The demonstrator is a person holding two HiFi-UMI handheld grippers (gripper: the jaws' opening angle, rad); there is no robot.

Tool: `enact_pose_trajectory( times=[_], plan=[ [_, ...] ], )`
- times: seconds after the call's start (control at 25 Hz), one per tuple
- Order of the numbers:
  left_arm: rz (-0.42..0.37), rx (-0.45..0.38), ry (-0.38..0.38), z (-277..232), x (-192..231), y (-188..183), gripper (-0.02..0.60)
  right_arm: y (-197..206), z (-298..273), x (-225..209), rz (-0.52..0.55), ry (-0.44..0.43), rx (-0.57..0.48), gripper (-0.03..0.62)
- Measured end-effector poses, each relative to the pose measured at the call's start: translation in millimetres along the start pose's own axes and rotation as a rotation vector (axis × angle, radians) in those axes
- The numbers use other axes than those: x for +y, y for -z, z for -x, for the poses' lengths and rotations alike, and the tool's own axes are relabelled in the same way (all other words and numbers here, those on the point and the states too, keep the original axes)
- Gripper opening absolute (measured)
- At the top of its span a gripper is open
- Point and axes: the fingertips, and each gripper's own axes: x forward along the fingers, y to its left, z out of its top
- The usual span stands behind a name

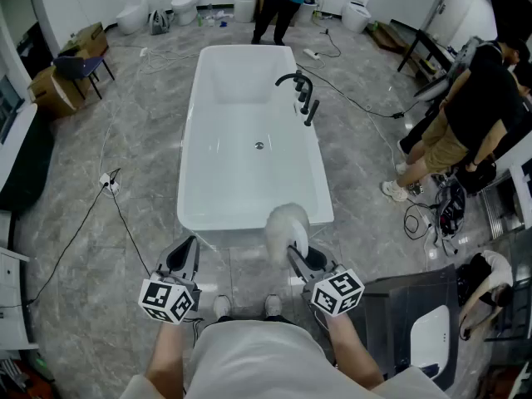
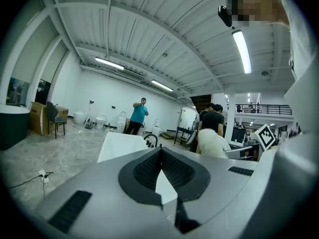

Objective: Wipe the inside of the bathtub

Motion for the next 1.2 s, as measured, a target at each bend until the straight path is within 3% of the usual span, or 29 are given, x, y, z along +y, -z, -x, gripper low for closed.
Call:
enact_pose_trajectory(
  times=[0.4, 1.2],
  plan=[
    [-0.01, 0.008, 0.007, 2.1, -6.3, 3.9, 0.007, 3.2, 0.9, 4.0, 0.009, 0.003, 0.002, 0.094],
    [-0.055, 0.025, -0.025, -52.9, -45.3, 12.9, 0.007, -13.4, -13.1, -14.4, 0.028, -0.042, -0.019, 0.095]
  ],
)
